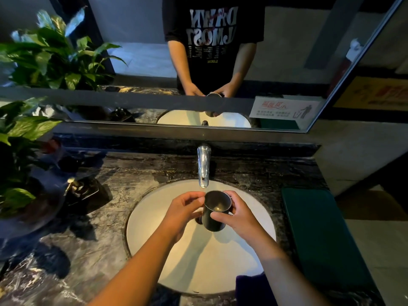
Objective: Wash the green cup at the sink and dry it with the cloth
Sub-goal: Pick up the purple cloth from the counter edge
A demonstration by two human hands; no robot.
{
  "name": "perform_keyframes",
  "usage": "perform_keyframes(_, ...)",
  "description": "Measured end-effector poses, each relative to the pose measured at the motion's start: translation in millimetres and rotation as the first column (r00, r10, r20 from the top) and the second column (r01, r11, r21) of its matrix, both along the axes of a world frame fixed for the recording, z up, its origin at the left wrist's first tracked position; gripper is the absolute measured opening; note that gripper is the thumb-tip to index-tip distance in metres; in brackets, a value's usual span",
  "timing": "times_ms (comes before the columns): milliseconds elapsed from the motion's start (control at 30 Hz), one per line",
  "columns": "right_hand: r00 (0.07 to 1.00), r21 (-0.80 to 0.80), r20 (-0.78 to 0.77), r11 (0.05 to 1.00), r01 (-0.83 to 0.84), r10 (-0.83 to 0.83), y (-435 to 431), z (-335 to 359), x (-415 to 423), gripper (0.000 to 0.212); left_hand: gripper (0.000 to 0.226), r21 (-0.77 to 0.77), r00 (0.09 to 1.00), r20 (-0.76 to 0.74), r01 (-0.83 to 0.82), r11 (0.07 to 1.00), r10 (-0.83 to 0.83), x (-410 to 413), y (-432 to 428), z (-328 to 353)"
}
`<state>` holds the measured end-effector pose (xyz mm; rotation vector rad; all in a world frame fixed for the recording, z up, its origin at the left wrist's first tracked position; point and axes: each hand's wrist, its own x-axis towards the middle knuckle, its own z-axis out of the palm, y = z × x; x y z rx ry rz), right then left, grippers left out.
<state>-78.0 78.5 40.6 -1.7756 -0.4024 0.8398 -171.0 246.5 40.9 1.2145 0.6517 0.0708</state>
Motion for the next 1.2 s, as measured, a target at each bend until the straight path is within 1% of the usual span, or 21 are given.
perform_keyframes(67, 1.000, -0.002, -0.012, 1.000, 0.005, -0.005, -4, 5, -9, 0.062, 0.024, -0.003, 0.999, 0.033, 0.038, 0.999, -0.037, -16, -6, 3)
perform_keyframes(133, 1.000, -0.007, -0.015, 1.000, 0.010, -0.010, -8, 10, -17, 0.063, 0.033, -0.026, 0.994, 0.076, 0.079, 0.996, -0.077, -30, -13, 5)
perform_keyframes(200, 1.000, 0.000, -0.026, 1.000, 0.011, -0.011, -13, 13, -25, 0.065, 0.042, -0.005, 0.986, 0.112, 0.127, 0.992, -0.126, -43, -20, 6)
perform_keyframes(267, 0.999, 0.008, -0.037, 1.000, 0.015, -0.015, -16, 15, -33, 0.064, 0.049, 0.093, 0.976, 0.131, 0.165, 0.982, -0.176, -53, -26, 7)
perform_keyframes(367, 0.999, 0.013, -0.024, 1.000, 0.026, -0.025, -20, 15, -46, 0.059, 0.056, 0.304, 0.964, 0.114, 0.196, 0.932, -0.240, -64, -36, 9)
perform_keyframes(500, 0.999, 0.011, -0.039, 0.999, 0.036, -0.035, -28, 13, -64, 0.038, 0.058, 0.465, 0.971, 0.095, 0.152, 0.872, -0.220, -71, -50, 5)
perform_keyframes(533, 0.998, 0.009, -0.048, 0.999, 0.034, -0.033, -30, 13, -68, 0.036, 0.058, 0.483, 0.976, 0.089, 0.134, 0.865, -0.201, -73, -53, 4)
perform_keyframes(633, 0.991, 0.035, -0.126, 0.998, 0.052, -0.047, -40, 14, -75, 0.043, 0.058, 0.481, 0.981, 0.074, 0.125, 0.868, -0.182, -77, -61, 0)
perform_keyframes(700, 0.984, 0.036, -0.166, 0.996, 0.078, -0.071, -52, 13, -76, 0.035, 0.056, 0.473, 0.981, 0.058, 0.138, 0.870, -0.187, -79, -67, -2)
perform_keyframes(733, 0.983, 0.027, -0.159, 0.995, 0.096, -0.090, -60, 11, -76, 0.035, 0.056, 0.462, 0.982, 0.050, 0.140, 0.876, -0.183, -80, -70, -3)
perform_keyframes(800, 0.986, -0.009, -0.112, 0.992, 0.123, -0.123, -79, 7, -76, 0.038, 0.057, 0.426, 0.984, 0.040, 0.138, 0.894, -0.171, -82, -76, -7)
perform_keyframes(900, 0.990, -0.093, 0.043, 0.986, 0.136, -0.132, -111, -6, -81, 0.024, 0.059, 0.387, 0.987, 0.032, 0.132, 0.912, -0.157, -89, -85, -15)
perform_keyframes(933, 0.989, -0.145, 0.101, 0.981, 0.126, -0.112, -123, -13, -86, 0.025, 0.060, 0.376, 0.988, 0.030, 0.128, 0.918, -0.150, -91, -87, -18)
perform_keyframes(1033, 0.967, -0.336, 0.256, 0.938, 0.083, 0.006, -156, -39, -110, 0.045, 0.059, 0.349, 0.990, 0.011, 0.126, 0.929, -0.138, -97, -93, -23)
perform_keyframes(1100, 0.908, -0.426, 0.380, 0.905, 0.004, 0.175, -173, -57, -131, 0.058, 0.056, 0.327, 0.989, 0.004, 0.136, 0.935, -0.145, -101, -96, -24)
perform_keyframes(1167, 0.774, -0.505, 0.508, 0.859, -0.087, 0.378, -182, -73, -147, 0.071, 0.054, 0.292, 0.988, 0.005, 0.146, 0.945, -0.154, -106, -99, -27)
perform_keyframes(1200, 0.719, -0.533, 0.535, 0.838, -0.120, 0.443, -184, -79, -153, 0.078, 0.055, 0.281, 0.988, 0.002, 0.150, 0.948, -0.157, -108, -101, -29)
